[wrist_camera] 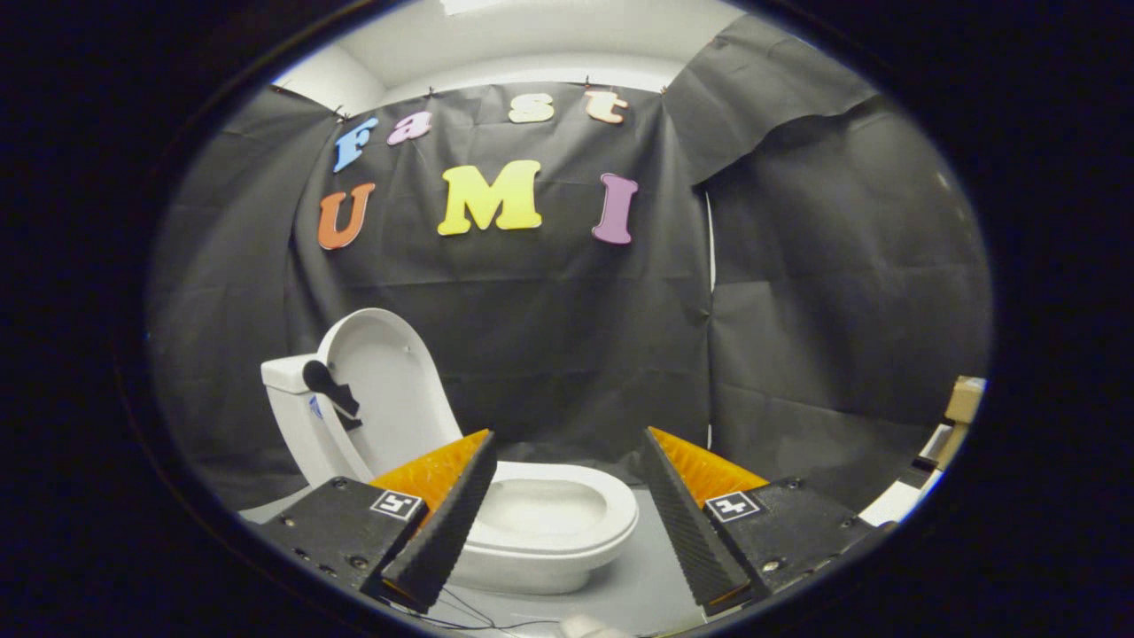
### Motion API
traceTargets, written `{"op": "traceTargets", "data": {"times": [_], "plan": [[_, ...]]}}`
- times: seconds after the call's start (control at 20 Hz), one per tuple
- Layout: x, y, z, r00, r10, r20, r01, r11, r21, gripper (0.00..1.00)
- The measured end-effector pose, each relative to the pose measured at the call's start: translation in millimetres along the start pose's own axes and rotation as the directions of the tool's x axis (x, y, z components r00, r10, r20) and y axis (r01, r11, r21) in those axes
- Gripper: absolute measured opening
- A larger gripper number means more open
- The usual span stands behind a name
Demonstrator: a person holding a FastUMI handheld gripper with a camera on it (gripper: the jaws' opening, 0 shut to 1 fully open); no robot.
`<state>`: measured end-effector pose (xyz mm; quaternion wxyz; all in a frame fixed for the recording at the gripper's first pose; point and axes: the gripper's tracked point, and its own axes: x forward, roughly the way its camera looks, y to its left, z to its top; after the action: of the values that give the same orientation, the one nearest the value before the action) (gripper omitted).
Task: Open the toilet lid.
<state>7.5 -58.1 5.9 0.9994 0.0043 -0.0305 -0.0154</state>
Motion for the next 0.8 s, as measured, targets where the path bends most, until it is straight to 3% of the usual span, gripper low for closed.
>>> {"op": "traceTargets", "data": {"times": [0.25,0.8], "plan": [[-1,-1,-25,1.0,-0.012,-0.016,0.011,0.999,-0.031,1.0],[-3,-5,-31,0.999,-0.022,-0.048,0.023,1.0,0.012,1.0]]}}
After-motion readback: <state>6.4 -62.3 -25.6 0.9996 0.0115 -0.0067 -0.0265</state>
